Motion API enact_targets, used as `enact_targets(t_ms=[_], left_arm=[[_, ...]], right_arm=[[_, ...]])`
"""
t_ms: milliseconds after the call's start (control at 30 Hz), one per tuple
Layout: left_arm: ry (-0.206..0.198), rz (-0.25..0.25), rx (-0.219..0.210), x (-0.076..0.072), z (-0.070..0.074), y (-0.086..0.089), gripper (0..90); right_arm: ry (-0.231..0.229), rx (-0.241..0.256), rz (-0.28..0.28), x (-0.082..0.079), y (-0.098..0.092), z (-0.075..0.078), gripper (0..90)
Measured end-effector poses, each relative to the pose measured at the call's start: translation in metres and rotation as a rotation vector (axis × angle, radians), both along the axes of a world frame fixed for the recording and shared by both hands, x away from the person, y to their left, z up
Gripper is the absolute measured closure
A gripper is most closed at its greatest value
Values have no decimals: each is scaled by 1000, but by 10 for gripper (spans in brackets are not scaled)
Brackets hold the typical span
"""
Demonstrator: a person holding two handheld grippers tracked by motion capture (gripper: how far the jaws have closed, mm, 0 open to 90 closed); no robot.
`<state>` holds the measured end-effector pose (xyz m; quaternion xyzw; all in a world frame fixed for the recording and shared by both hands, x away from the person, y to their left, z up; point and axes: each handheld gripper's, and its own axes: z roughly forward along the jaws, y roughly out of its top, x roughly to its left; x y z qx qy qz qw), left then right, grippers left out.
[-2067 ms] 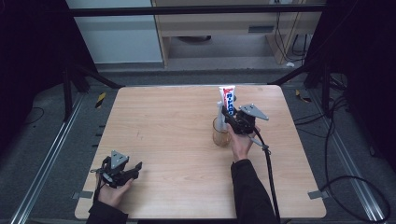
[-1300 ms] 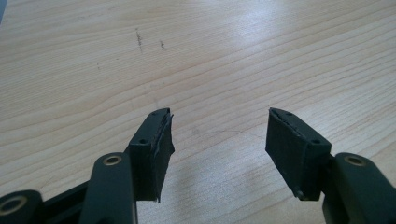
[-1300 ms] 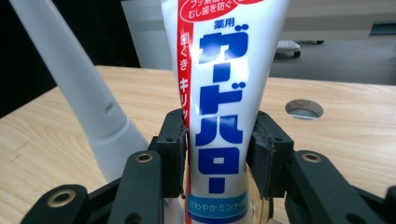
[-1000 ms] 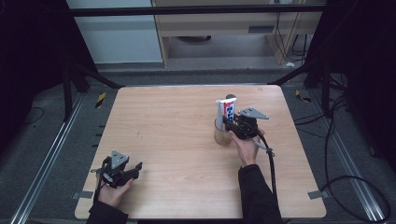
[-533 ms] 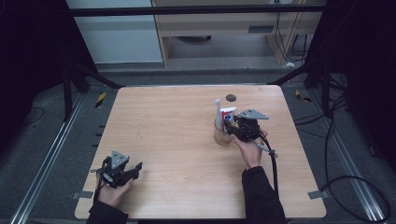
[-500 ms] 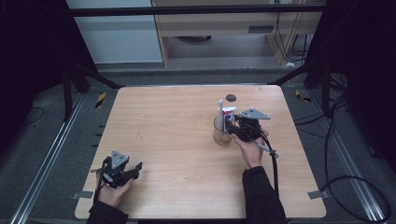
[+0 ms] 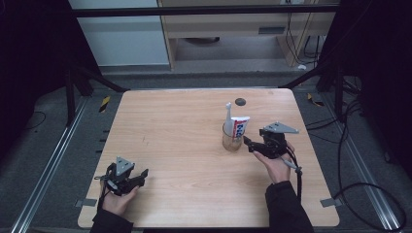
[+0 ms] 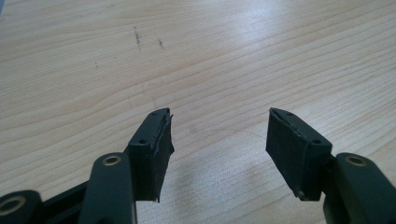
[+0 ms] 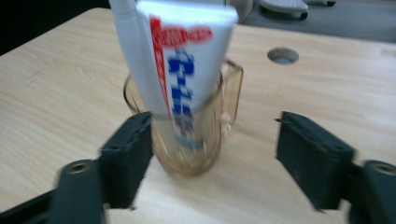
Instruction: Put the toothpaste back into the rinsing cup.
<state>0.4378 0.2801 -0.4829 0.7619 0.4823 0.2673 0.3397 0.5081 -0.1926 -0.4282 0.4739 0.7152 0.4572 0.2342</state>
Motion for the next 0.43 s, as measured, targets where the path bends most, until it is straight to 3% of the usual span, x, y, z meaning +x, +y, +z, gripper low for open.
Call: enact_targets(t_ms=[167, 433], left_arm=[[17, 5, -6, 1, -1, 2, 392], [36, 7, -16, 3, -3, 5, 369]], right_arm=[[36, -6, 2, -17, -21, -17, 130], [89, -58, -58, -48, -58, -40, 78]])
